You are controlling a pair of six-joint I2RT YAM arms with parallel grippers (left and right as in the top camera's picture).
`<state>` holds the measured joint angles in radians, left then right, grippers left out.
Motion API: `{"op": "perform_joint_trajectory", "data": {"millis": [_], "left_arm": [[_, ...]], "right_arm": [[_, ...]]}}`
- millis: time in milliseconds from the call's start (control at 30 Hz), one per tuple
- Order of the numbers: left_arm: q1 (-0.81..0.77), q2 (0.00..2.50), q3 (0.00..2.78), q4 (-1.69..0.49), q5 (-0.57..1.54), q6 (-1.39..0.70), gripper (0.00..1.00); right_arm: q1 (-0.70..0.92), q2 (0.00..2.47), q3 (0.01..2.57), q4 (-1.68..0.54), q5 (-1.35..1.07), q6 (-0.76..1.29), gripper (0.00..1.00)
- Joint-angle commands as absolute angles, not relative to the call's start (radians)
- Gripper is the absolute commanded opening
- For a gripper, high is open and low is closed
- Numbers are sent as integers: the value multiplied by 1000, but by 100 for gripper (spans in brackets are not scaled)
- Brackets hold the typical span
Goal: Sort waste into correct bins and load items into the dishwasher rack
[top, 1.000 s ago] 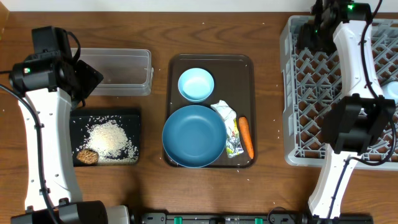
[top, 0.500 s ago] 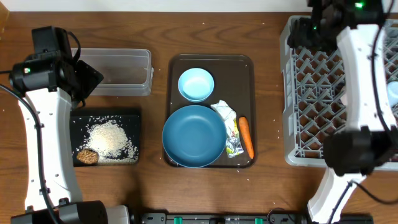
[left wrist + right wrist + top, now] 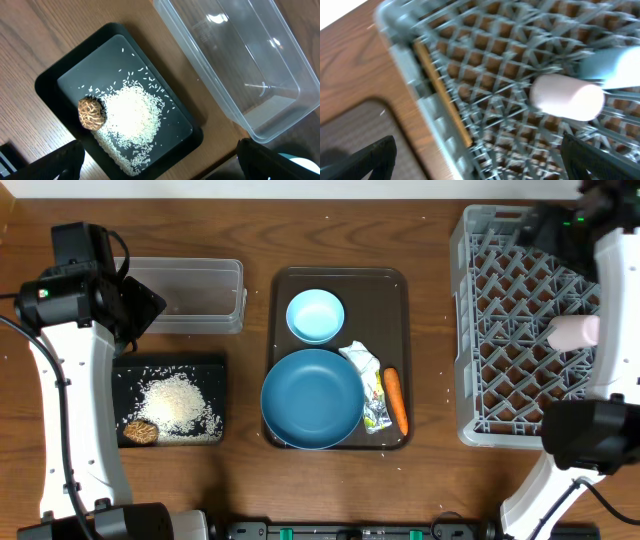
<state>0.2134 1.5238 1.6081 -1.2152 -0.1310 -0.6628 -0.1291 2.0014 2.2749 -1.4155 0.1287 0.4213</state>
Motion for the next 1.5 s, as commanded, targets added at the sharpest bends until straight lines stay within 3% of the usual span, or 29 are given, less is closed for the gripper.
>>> {"op": "perform_joint_trajectory", "data": {"millis": [0,1267,1467], "left_arm": [[216,1509,1621,-1219,-140,-679,98],[216,1509,1621,-1219,-140,-678,98],[216,1509,1621,-1219,-140,-679,98]], "right_arm": [[-176,2009,2274,-1413,159,457,99],[-221,2009,2274,-1406,154,456,99],[-221,2009,2274,-1419,-198,501,99]]}}
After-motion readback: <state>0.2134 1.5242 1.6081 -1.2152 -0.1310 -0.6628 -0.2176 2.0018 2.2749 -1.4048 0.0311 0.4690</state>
